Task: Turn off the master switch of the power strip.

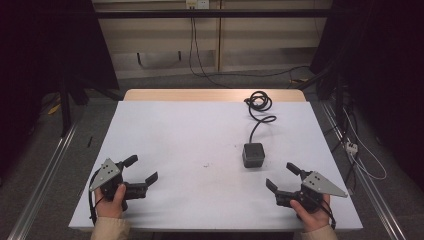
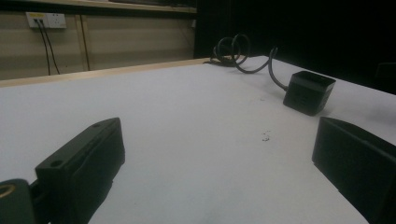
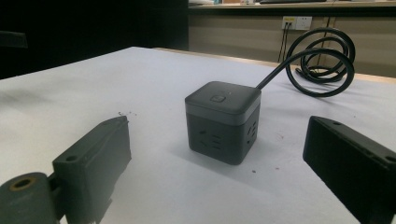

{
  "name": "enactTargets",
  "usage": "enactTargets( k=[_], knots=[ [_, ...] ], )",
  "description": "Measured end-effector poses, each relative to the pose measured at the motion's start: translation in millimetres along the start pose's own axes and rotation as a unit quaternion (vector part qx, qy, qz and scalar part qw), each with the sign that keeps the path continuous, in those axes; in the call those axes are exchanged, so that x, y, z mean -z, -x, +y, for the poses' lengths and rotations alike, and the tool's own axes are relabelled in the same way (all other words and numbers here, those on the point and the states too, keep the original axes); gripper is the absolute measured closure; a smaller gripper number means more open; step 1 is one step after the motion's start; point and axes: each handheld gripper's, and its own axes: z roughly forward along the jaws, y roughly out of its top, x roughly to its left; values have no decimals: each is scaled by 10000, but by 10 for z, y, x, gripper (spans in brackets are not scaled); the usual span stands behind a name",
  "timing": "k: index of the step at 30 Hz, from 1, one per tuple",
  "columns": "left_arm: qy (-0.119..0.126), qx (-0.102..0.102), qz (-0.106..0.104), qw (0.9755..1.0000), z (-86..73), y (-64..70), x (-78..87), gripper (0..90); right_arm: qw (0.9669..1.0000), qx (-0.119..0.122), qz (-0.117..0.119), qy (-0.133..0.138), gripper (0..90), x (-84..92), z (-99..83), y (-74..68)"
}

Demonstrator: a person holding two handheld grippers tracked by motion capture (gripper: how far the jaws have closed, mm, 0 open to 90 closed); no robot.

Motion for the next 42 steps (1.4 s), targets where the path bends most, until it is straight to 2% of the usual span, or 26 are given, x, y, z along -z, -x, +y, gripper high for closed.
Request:
enactTargets(
  k=[3, 13, 16, 24, 34, 38, 42],
  knots=[
    [10, 6, 3, 10000, 2, 0, -1, 21, 10000, 41, 2, -16, 96, -1, 2, 10],
    [-20, -10, 4, 10000, -1, -4, -2, 21, 9998, -147, -136, -14, 112, -20, 37, 76],
    [-20, -7, 2, 10000, -1, -3, -3, 21, 9998, -127, -143, -38, 117, -22, 43, 93],
    [-26, -6, 4, 10000, -2, -5, -4, 21, 9996, -166, -217, -92, 198, -57, 81, 110],
    [-35, -12, 2, 10000, -3, -3, -7, 21, 9997, -111, -134, -146, 295, -140, 132, 101],
    [-38, -32, -13, 10000, 0, -2, -5, 21, 9997, -60, -144, -188, 305, -170, 148, 105],
    [-44, -38, -15, 10000, -1, -2, -8, 21, 9996, -109, -157, -183, 328, -186, 176, 110]
  ],
)
